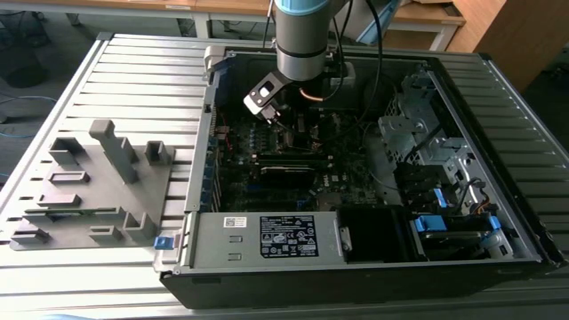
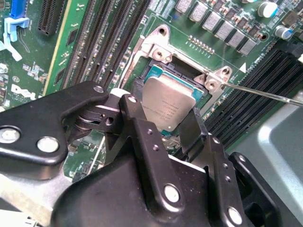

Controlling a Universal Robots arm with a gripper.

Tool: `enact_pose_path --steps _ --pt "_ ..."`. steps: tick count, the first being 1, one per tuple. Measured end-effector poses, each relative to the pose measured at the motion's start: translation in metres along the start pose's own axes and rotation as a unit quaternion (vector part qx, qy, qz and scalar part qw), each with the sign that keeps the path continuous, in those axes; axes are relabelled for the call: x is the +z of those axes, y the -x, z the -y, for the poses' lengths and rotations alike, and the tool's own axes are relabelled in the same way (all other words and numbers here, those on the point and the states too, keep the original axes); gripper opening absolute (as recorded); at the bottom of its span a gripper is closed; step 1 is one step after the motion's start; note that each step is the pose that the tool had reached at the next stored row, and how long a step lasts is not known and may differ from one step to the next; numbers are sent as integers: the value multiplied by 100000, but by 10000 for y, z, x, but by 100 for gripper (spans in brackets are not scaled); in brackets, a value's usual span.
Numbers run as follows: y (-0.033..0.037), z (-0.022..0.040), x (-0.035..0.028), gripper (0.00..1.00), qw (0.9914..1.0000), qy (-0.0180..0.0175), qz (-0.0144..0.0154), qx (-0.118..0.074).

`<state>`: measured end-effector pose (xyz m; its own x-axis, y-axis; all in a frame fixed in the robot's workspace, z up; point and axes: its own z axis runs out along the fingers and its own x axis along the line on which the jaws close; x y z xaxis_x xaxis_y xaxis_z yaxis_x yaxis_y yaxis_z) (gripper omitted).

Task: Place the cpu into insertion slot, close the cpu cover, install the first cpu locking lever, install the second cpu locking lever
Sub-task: 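Place the cpu into insertion slot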

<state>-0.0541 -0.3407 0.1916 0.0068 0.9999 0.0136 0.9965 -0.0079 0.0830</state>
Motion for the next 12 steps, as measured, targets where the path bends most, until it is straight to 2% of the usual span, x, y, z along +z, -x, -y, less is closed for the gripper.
enact_pose_path --steps 12 --pt "0 1 4 54 100000 3 -41 7"
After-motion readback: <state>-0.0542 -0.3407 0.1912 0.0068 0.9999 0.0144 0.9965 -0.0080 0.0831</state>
